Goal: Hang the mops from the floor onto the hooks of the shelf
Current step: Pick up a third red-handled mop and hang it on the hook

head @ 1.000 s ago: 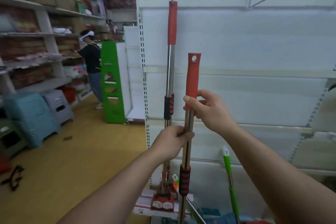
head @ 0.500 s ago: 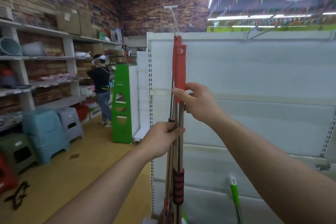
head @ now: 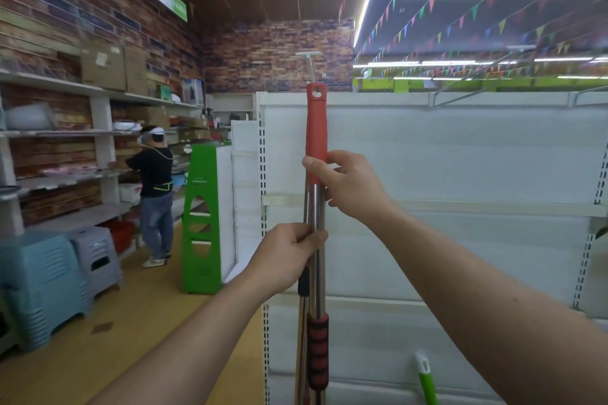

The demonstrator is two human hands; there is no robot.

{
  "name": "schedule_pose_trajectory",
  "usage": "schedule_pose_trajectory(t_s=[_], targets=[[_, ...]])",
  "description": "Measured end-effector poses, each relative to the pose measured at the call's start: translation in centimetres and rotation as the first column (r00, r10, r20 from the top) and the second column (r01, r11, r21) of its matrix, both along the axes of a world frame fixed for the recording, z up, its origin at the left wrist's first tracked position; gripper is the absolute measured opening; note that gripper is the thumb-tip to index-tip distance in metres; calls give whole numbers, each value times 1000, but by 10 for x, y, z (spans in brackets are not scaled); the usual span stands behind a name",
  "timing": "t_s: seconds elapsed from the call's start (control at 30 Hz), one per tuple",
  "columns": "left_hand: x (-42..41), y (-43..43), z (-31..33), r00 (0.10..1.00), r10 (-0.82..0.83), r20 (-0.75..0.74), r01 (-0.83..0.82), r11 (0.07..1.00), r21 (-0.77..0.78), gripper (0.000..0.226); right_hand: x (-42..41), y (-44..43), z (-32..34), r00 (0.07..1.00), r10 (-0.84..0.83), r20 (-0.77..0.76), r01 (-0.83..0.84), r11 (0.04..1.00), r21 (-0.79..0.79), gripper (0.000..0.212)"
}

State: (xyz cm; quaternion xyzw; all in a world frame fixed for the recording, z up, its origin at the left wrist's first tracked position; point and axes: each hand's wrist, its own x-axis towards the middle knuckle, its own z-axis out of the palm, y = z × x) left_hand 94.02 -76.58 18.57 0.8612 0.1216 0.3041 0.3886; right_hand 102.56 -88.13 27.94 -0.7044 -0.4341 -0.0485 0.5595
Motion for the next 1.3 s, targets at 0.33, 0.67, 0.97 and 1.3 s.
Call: schedule_pose_trajectory(t_s=[0.33,0.67,0.97,1.3], targets=[[16,35,15,998,-45,45,43,999,32,54,11,32,16,999,-52,1,52,998,37,37],[32,49,13,998,-54,43,52,998,45,54,27,48,11,998,-64,-15,65,997,41,32],[45,58,3,997,-67,31,68,998,-11,51,45,63,-1,997,-68,-34,69,997,25,33],[71,69,-1,994,-100,49,102,994,-48,46,65,75,-2,995,-91,-36,92,995,27,33]])
